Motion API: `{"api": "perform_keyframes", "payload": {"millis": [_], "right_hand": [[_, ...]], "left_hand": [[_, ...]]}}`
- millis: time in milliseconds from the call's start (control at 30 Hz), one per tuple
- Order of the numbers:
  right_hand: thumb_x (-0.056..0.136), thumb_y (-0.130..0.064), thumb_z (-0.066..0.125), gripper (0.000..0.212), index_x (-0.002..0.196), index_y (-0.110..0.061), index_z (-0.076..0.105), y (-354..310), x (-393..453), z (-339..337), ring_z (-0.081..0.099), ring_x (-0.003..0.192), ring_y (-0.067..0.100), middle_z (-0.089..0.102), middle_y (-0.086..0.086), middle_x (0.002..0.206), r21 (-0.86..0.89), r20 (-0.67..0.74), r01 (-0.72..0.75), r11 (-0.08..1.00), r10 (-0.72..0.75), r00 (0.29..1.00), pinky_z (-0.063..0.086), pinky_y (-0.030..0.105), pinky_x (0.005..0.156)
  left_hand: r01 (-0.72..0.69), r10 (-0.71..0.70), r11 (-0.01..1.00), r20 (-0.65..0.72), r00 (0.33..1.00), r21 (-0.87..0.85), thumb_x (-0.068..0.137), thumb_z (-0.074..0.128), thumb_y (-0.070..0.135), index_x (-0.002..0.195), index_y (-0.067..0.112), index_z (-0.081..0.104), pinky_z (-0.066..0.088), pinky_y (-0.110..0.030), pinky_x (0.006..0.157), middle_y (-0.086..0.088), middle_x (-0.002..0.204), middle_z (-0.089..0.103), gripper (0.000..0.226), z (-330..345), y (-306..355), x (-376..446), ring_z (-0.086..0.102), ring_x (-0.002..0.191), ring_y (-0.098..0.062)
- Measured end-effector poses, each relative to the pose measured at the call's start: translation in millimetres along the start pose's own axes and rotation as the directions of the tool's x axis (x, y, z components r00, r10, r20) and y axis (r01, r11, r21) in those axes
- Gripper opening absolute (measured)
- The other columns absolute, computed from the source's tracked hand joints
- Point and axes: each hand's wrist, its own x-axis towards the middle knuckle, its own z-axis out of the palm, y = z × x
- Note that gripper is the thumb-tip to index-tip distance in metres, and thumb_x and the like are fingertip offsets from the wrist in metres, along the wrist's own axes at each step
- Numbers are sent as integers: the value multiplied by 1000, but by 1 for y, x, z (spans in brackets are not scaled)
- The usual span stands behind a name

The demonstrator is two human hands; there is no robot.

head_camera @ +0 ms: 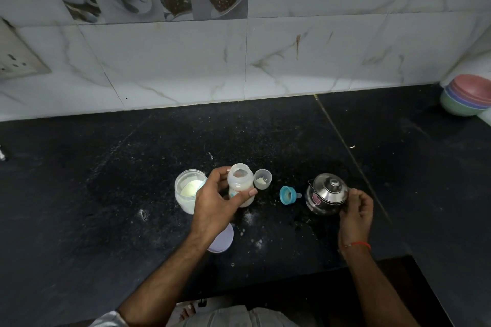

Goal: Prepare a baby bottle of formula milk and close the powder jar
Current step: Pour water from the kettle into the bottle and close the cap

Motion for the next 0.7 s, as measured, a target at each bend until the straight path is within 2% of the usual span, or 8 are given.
{"api": "perform_keyframes", "payload": {"millis": [67,133,200,267,333,467,567,700], "right_hand": [[106,-28,54,6,107,-32,58,-7,-5,1,63,100,4,64,-4,110,-89,-69,118,989,-124,990,49,38,97],[101,-28,59,14,114,-22,59,-20,-8,6,59,114,18,59,3,119,-329,-65,390,860,-433,899,46,45,104],[94,-24,67,27,117,-11,61,-34,-11,18,50,126,31,60,10,124,-508,232,646,569,-633,739,40,52,110],[88,-27,76,35,119,-15,64,-38,-14,37,41,138,36,64,3,125,-607,567,749,267,-515,643,25,63,120],[80,-38,80,56,128,-18,61,-35,-19,59,31,146,45,62,0,131,-640,750,768,-17,-235,619,6,71,119],[79,-50,75,65,133,-17,62,-27,-27,85,10,153,53,57,6,141,-546,742,724,-422,157,652,-4,83,111],[94,-41,59,45,136,-24,57,-21,-31,92,6,156,46,58,0,143,-505,683,703,-500,266,680,-14,82,109],[99,-26,52,25,123,-27,60,-17,-29,96,43,143,30,71,-1,120,-540,687,731,-416,284,669,-13,76,114]], "left_hand": [[0,0,1000,4,1000,9,71,94,23,123,20,62,52,-8,74,13,114,73,60,-1,0,-1,68,98,10],[-3,3,1000,-2,1000,18,70,94,25,122,21,62,53,-9,76,16,114,73,62,-3,0,-2,66,100,14],[-10,10,1000,-16,1000,24,69,95,26,120,21,62,55,-10,77,17,112,73,61,-5,0,-3,65,101,16],[-18,18,1000,-22,1000,24,68,95,25,117,20,62,56,-10,78,18,110,73,59,-7,0,-4,65,100,17],[-18,19,1000,-19,1000,13,68,95,25,116,21,62,56,-11,78,18,109,74,58,-8,1,-5,66,100,15],[-31,31,999,-5,1000,-21,70,94,24,116,21,64,55,-10,76,17,110,74,56,-11,5,-10,67,101,13],[-43,43,999,-1,999,-33,72,93,21,117,21,64,54,-8,73,20,106,74,54,-13,8,-14,67,100,16],[-52,52,998,-12,999,-25,73,92,25,115,27,64,56,-12,75,33,102,73,51,-20,7,-18,67,101,14]]}}
